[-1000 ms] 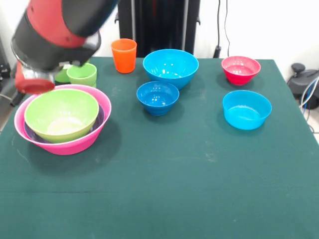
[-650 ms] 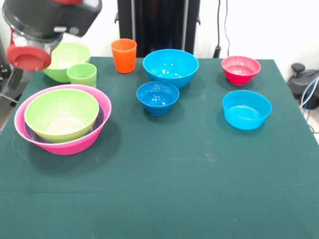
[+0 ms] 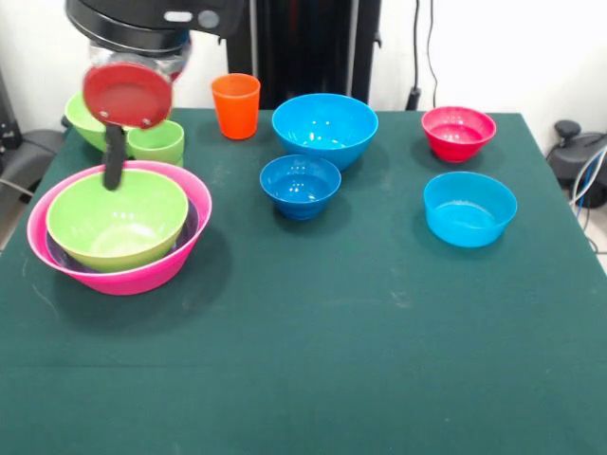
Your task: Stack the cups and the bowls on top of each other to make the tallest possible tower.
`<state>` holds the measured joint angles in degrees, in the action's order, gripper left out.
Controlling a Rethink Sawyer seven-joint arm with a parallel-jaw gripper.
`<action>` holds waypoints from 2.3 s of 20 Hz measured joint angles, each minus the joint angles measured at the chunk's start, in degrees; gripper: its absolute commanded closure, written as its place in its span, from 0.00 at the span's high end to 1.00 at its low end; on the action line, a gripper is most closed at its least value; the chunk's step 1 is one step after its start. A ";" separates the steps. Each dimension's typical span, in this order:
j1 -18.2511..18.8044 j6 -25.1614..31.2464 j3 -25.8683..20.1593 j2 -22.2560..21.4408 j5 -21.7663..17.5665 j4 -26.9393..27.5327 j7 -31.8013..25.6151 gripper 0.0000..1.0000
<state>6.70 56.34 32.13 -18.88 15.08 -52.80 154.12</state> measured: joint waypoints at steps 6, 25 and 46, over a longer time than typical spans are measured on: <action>0.02 -1.14 -2.53 -0.14 2.12 -0.67 0.00 1.00; -1.50 -2.42 -5.13 0.44 8.75 -1.27 0.52 1.00; -6.43 3.48 -2.84 6.35 15.97 6.00 14.19 1.00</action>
<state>0.26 59.81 29.28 -12.53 31.05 -46.81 168.32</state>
